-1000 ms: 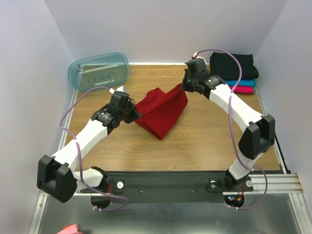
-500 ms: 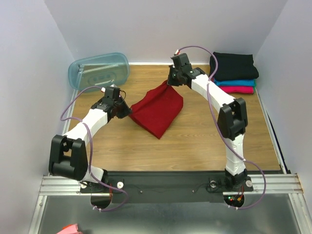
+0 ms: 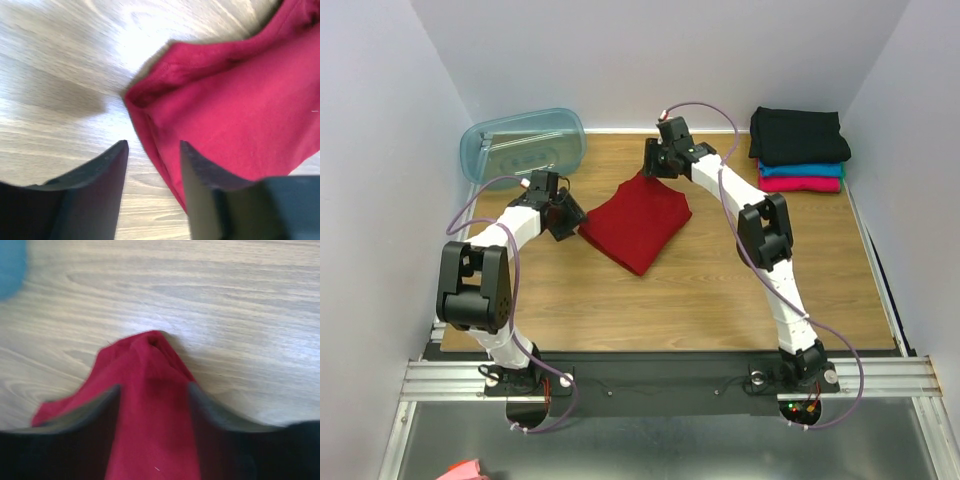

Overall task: Fold and stack the t-shirts
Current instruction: Fold the tshirt

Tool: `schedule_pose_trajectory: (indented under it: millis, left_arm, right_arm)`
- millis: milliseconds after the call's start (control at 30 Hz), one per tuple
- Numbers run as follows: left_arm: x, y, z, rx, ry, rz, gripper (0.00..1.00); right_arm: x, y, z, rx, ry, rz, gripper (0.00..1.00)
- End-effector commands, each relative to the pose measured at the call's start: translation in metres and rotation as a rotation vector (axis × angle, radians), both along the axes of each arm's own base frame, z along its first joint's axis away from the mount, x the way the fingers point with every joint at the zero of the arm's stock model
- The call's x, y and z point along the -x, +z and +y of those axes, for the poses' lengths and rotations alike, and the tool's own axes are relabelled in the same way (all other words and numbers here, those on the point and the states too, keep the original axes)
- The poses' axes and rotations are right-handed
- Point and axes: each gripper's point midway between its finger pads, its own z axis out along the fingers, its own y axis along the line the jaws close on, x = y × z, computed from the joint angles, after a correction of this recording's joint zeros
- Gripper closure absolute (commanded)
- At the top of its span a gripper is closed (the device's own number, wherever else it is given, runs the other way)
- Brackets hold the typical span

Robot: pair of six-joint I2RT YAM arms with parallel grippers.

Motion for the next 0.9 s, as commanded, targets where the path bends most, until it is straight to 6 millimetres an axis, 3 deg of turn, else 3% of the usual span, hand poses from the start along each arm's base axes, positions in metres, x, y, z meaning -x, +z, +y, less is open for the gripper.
schedule_pose_trajectory:
  millis: [0, 33, 67, 133, 167, 200, 233, 267, 300, 367, 400, 467, 500, 633, 767, 867]
  left_arm:
    - [-0.024, 0.047, 0.001, 0.015, 0.002, -0.129, 0.32]
    - [-0.026, 0.053, 0.0, 0.022, 0.002, -0.145, 0.09]
    - [-0.025, 0.064, -0.001, 0.028, 0.0, -0.17, 0.02]
    - [-0.022, 0.07, -0.002, 0.038, 0.0, -0.184, 0.02]
    - [-0.019, 0.073, -0.005, 0.05, -0.001, -0.193, 0.02]
    - [-0.016, 0.08, -0.009, 0.059, -0.013, -0.213, 0.02]
    - [-0.016, 0.083, -0.013, 0.065, -0.02, -0.233, 0.02]
    - [-0.012, 0.081, -0.023, 0.072, -0.042, -0.231, 0.02]
    - [-0.01, 0.081, -0.028, 0.085, -0.062, -0.232, 0.02]
    - [-0.01, 0.078, -0.037, 0.096, -0.079, -0.229, 0.02]
    - [-0.01, 0.073, -0.043, 0.102, -0.095, -0.218, 0.02]
    - [-0.014, 0.065, -0.05, 0.106, -0.11, -0.207, 0.02]
    - [-0.015, 0.062, -0.052, 0.112, -0.115, -0.202, 0.02]
    - [-0.026, 0.049, -0.055, 0.116, -0.107, -0.197, 0.02]
    - [-0.04, 0.028, -0.057, 0.097, -0.111, -0.175, 0.02]
    - [-0.042, -0.012, -0.057, 0.074, -0.109, -0.077, 0.02]
  right_arm:
    - [-0.014, 0.054, 0.011, -0.053, 0.082, -0.14, 0.33]
    - [-0.011, 0.054, 0.01, -0.052, 0.084, -0.136, 0.07]
    - [-0.007, 0.072, 0.008, -0.062, 0.083, -0.154, 0.0]
    - [0.002, 0.084, 0.005, -0.073, 0.088, -0.156, 0.0]
    - [0.014, 0.069, 0.002, -0.065, 0.095, -0.107, 0.0]
    - [0.027, 0.092, 0.004, -0.099, 0.128, -0.123, 0.0]
    - [0.037, 0.09, 0.003, -0.107, 0.147, -0.101, 0.0]
    - [0.053, 0.071, 0.0, -0.106, 0.157, -0.037, 0.0]
    - [0.068, 0.085, 0.002, -0.146, 0.196, -0.034, 0.0]
    - [0.088, 0.078, 0.002, -0.178, 0.219, 0.01, 0.0]
    - [0.103, 0.056, 0.0, -0.182, 0.231, 0.065, 0.0]
    - [0.111, 0.06, -0.001, -0.2, 0.239, 0.045, 0.0]
    - [0.116, 0.048, -0.005, -0.192, 0.229, 0.066, 0.0]
    - [0.107, 0.019, -0.012, -0.151, 0.161, 0.091, 0.0]
    - [0.107, -0.025, -0.016, -0.119, 0.12, 0.172, 0.0]
    - [0.112, -0.054, -0.019, -0.097, 0.111, 0.227, 0.0]
